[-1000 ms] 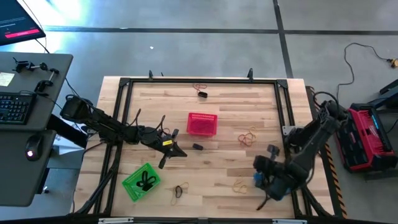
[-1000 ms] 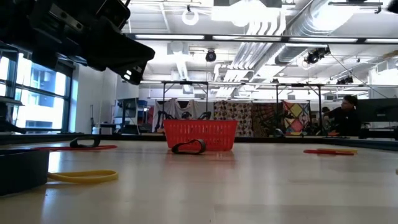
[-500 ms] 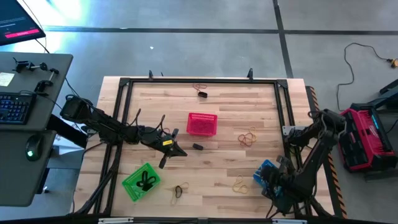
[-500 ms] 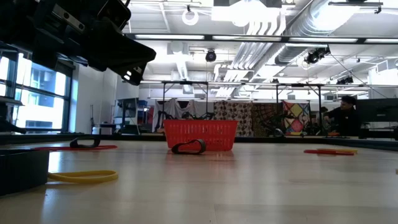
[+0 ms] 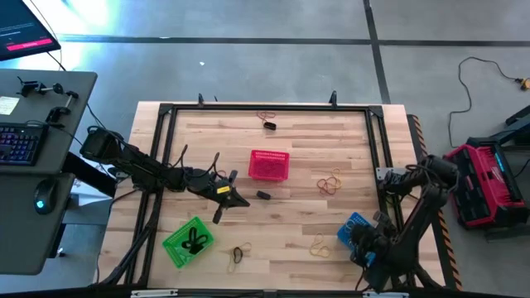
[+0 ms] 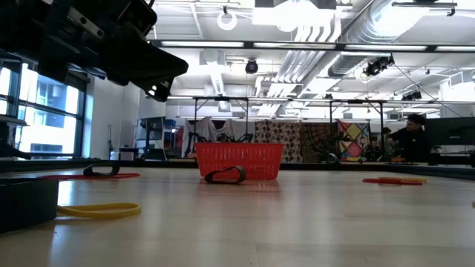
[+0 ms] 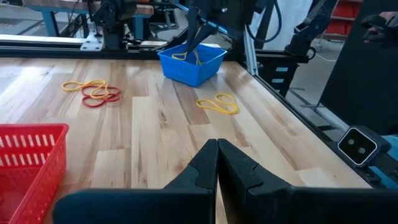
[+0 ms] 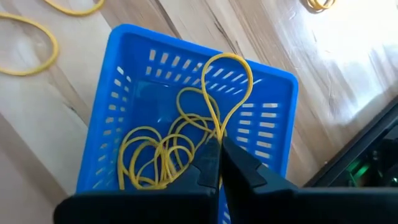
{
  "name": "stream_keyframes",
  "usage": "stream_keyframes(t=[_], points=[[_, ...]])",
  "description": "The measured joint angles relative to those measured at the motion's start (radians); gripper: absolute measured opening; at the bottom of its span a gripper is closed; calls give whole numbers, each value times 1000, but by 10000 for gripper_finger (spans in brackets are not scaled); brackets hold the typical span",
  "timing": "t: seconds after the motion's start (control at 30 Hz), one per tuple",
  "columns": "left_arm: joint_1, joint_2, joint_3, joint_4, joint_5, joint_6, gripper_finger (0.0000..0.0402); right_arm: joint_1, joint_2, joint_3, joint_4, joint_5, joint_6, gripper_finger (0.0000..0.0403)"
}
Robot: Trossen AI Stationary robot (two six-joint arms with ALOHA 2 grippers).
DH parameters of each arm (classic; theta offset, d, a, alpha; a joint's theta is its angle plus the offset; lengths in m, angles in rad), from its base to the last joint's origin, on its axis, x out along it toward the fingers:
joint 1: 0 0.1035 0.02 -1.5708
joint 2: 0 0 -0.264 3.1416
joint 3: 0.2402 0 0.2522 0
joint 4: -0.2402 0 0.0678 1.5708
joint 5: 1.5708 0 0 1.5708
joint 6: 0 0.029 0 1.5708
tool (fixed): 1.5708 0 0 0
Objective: Sort rubber bands into baskets
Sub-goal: Put the yellow rubber band into the blue bin, then put the black rubber band into the green bin
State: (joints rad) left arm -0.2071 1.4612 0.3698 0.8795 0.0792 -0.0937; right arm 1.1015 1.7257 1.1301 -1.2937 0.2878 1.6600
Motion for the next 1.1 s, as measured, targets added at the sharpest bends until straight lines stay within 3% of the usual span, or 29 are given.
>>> stream_keyframes(t=[0.2, 0.43, 0.77, 1.1], points=[[-4, 0, 0, -2, -2, 9, 0, -9, 38, 0, 12, -29, 2, 0], [-4, 0, 0, -2, -3, 10, 0, -60, 40, 0, -8, -216, 5, 0], [-4, 0, 0, -2, -4, 9, 0, -87, 17, 0, -42, -229, -24, 6], [-4, 0, 0, 0, -5, 9, 0, -88, 15, 0, -56, -236, -30, 125]])
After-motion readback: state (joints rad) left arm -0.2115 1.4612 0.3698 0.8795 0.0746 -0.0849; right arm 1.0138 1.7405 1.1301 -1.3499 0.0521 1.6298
